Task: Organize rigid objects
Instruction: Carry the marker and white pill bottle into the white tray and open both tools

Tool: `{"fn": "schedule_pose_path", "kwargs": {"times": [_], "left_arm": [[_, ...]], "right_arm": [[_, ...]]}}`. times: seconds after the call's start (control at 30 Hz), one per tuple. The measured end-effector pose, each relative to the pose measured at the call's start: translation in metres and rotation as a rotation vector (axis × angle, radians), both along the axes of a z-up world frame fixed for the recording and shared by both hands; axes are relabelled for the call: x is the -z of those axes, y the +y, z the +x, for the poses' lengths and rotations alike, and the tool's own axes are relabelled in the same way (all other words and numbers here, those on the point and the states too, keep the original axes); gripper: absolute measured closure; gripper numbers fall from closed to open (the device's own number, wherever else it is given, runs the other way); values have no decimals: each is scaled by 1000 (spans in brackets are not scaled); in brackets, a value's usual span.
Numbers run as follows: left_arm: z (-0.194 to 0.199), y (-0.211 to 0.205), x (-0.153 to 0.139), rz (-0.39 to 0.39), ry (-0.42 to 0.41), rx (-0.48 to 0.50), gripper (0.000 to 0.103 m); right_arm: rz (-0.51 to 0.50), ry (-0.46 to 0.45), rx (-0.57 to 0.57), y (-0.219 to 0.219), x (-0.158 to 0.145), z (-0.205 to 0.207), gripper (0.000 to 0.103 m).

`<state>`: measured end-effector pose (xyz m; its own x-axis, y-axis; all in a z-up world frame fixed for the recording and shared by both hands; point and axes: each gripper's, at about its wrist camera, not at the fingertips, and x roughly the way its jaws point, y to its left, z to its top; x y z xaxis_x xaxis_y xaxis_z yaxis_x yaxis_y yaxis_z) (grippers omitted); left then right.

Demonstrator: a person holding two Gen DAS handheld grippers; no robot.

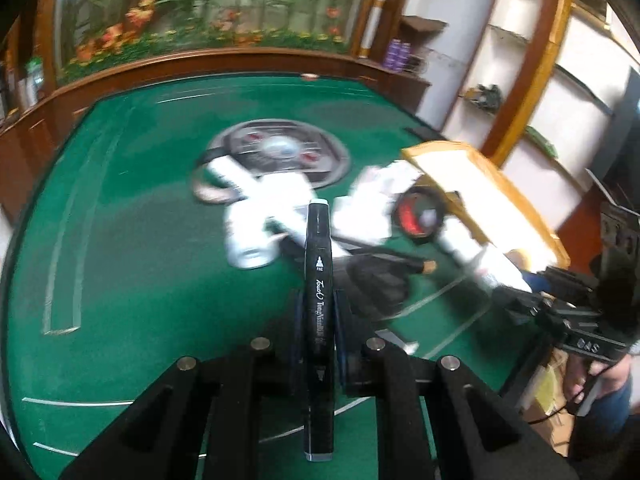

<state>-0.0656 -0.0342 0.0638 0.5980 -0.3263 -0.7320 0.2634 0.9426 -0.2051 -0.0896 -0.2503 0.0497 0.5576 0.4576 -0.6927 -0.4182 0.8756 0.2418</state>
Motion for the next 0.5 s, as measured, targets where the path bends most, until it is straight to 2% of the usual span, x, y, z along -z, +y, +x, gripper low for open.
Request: {"fn": "schedule_pose_path", "kwargs": {"times": [0.13, 0.23, 0.37, 0.5], "left_arm": [[6, -48, -11, -49, -12, 97, 89], [17, -85, -16, -67, -15, 154, 89], [35, -136, -14, -118, 18, 228, 89], [51, -183, -7, -113, 34, 270, 89]], "right_arm": [[42, -50, 101, -36, -16, -2, 67], [80, -64, 222, -77, -22, -1, 67], [91, -64, 372, -123, -20, 0, 67], [89, -34, 462, -149, -9, 5, 67]]}}
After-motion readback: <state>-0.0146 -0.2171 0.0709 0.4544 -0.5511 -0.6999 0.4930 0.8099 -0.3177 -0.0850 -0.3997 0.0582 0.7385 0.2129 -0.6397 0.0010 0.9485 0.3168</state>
